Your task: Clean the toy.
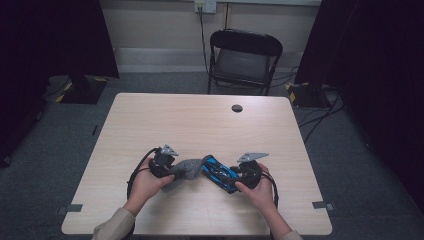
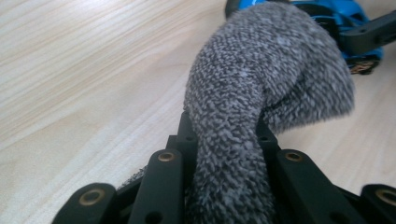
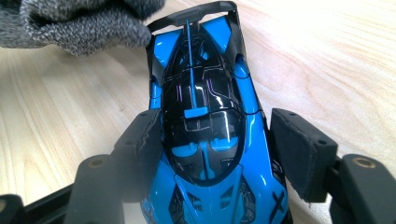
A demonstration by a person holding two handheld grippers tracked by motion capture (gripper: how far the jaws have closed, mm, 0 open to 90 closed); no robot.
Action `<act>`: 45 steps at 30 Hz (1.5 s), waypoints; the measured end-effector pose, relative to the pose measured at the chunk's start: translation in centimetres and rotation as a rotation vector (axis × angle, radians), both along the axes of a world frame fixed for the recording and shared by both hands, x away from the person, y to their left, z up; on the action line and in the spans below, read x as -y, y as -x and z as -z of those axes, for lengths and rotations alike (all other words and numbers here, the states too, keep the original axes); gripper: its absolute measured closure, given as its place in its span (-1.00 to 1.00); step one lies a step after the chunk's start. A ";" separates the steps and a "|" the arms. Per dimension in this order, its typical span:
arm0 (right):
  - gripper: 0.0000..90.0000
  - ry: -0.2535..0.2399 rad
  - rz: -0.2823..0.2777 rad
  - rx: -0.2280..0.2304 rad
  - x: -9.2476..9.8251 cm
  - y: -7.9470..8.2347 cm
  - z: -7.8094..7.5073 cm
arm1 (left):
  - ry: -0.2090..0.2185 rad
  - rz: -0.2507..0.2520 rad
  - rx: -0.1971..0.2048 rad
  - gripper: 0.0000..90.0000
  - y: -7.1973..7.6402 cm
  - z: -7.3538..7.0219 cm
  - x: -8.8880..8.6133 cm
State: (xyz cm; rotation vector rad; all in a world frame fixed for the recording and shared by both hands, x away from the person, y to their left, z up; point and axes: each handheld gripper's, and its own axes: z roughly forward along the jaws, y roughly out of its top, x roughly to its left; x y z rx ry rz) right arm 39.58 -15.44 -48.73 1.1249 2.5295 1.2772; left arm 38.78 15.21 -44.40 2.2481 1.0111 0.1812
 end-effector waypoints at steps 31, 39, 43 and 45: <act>-0.21 0.007 0.002 -0.007 -0.1 0.0 -0.1 | 0.053 0.327 -0.060 0.60 5.1 1.5 9.1; -0.21 -0.001 0.005 -0.001 0.0 0.1 0.0 | 0.052 0.285 -0.070 0.61 4.0 2.1 9.2; -0.21 -0.004 0.008 0.001 0.0 0.1 0.0 | 0.051 0.271 -0.069 0.60 3.8 2.2 8.9; -0.21 -0.003 0.007 0.002 0.0 0.1 0.0 | 0.042 0.267 -0.066 0.60 3.7 2.2 8.7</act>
